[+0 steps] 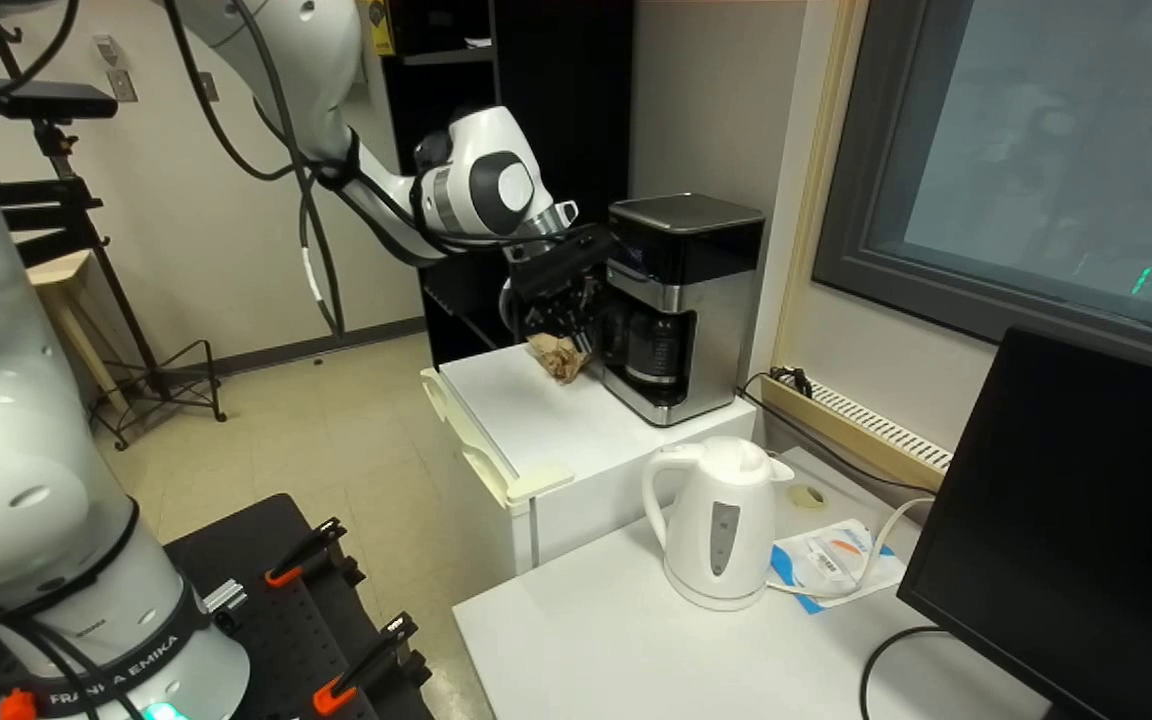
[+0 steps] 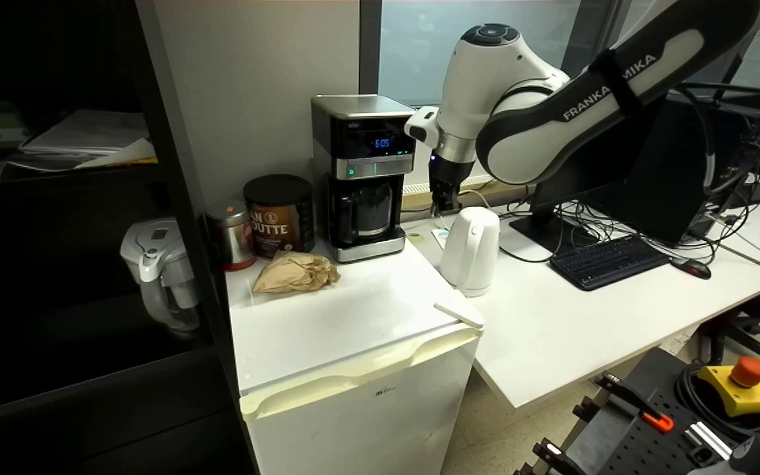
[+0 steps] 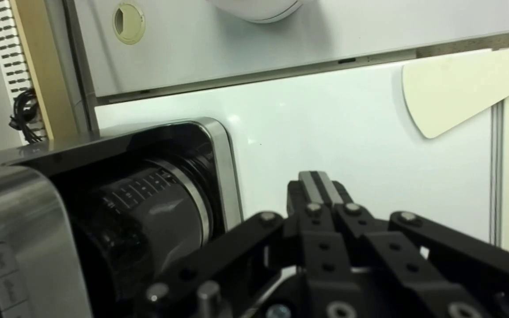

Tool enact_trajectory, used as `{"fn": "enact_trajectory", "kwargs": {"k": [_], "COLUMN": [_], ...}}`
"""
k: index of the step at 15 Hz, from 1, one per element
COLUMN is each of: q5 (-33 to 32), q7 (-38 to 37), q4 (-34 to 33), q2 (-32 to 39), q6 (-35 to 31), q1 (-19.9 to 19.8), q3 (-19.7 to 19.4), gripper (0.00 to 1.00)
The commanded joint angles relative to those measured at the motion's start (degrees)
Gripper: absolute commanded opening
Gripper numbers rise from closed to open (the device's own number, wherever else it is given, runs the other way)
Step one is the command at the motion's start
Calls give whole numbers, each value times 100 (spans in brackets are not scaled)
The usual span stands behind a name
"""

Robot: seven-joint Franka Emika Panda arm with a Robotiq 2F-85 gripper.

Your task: Press a button on the coffeemaker.

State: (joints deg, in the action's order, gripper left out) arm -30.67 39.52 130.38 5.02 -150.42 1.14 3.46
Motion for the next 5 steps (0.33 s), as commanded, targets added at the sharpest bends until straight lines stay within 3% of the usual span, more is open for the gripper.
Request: {"fn": "enact_trajectory", "kwargs": {"k": [1, 5], "q5": [210, 334], "q7": [396, 556], "q4": [500, 659], "q2": [-492, -620], "q6": [205, 324], "q1": [66, 135], "q3": [48, 64], "gripper": [0, 0]}}
